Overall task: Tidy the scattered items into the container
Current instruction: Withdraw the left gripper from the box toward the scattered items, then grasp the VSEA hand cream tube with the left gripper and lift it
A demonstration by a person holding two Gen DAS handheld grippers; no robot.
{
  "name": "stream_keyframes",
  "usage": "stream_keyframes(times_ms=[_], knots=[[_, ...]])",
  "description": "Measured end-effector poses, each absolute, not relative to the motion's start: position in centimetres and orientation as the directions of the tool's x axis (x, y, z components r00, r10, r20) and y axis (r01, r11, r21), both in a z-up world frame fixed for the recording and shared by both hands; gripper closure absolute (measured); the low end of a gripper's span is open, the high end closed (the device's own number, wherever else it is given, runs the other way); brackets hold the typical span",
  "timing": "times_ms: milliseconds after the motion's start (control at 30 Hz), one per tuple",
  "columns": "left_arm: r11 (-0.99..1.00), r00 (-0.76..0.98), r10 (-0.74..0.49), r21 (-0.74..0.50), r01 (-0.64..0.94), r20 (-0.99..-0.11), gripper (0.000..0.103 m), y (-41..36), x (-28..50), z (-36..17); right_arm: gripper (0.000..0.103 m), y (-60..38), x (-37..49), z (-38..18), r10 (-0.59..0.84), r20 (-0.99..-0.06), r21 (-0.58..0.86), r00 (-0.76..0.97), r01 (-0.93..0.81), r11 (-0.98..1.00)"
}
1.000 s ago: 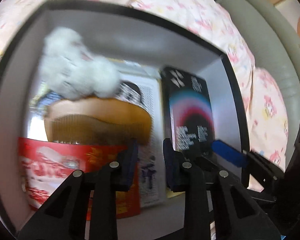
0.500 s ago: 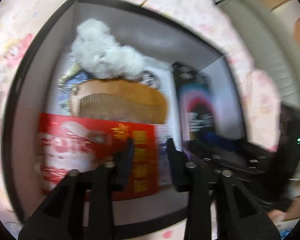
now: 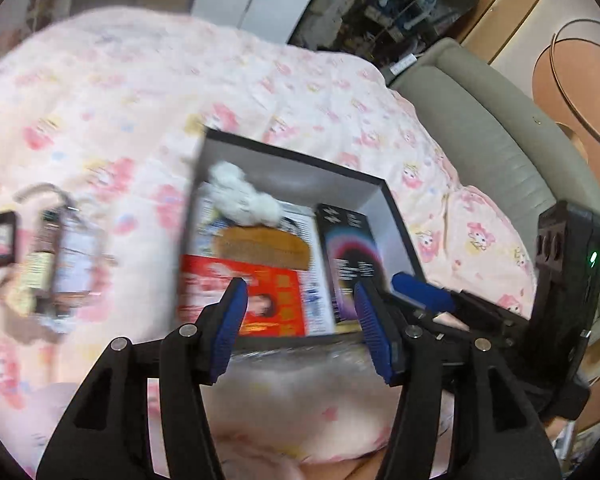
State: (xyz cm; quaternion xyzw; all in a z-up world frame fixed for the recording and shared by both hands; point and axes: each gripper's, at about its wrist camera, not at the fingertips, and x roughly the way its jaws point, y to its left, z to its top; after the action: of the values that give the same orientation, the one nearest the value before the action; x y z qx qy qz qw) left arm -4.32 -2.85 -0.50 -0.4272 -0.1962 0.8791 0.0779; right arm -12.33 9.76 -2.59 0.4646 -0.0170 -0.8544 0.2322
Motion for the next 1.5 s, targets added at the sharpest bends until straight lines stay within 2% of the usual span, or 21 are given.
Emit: stream_keyframes(times_ms=[167, 333, 700, 833, 1033, 1333, 1500], knots=[[-0.912, -0.667, 0.248, -0.401, 0.083, -0.703, 0.045, -6.2, -0.6, 0.3, 0.052, 5.5, -10.6, -0.9, -0.462, -0.751, 0.268, -0.472, 0.421, -0.866], [-0.92, -0.677, 0.19, -0.37, 0.13, -0.711, 0.044, -9.7, 1.8, -0.2, 0.052, 0.9, -9.4, -1.4, -0.487, -0.757, 0.261, -0.436, 0.481, -0.837], [-0.835, -0.672, 0.137, -0.45, 0.318, -0.728, 0.045, -19.6, 5.2, -5.6, 0.052, -9.6, -8.1, -5.4, -0.505, -0.82, 0.255, -0.27, 0.618, -0.744], [-0.794, -0.644, 0.125, -0.465, 0.391, -0.755, 0.051, -22.8, 4.9, -8.7, 0.052, -12.9, -8.9, -7.7, -0.475, -0.855, 0.246, -0.209, 0.644, -0.724], [-0.738, -0.621, 0.202, -0.535, 0.412, -0.758, 0.065, -26.3, 2.6, -13.1, 0.052, -16.6, -10.7, -11.2, -0.43, -0.892, 0.239, -0.142, 0.659, -0.713], [-0.638, -0.601, 0.351, -0.653, 0.408, -0.718, 0.066, -29.2, -2.4, -17.9, 0.052, -20.5, -13.5, -15.3, -0.377, -0.926, 0.254, -0.031, 0.688, -0.679], [-0.619, -0.585, 0.4, -0.679, 0.396, -0.706, 0.063, -29.1, -4.1, -19.1, 0.051, -22.2, -14.6, -15.8, -0.338, -0.941, 0.212, -0.029, 0.727, -0.653]])
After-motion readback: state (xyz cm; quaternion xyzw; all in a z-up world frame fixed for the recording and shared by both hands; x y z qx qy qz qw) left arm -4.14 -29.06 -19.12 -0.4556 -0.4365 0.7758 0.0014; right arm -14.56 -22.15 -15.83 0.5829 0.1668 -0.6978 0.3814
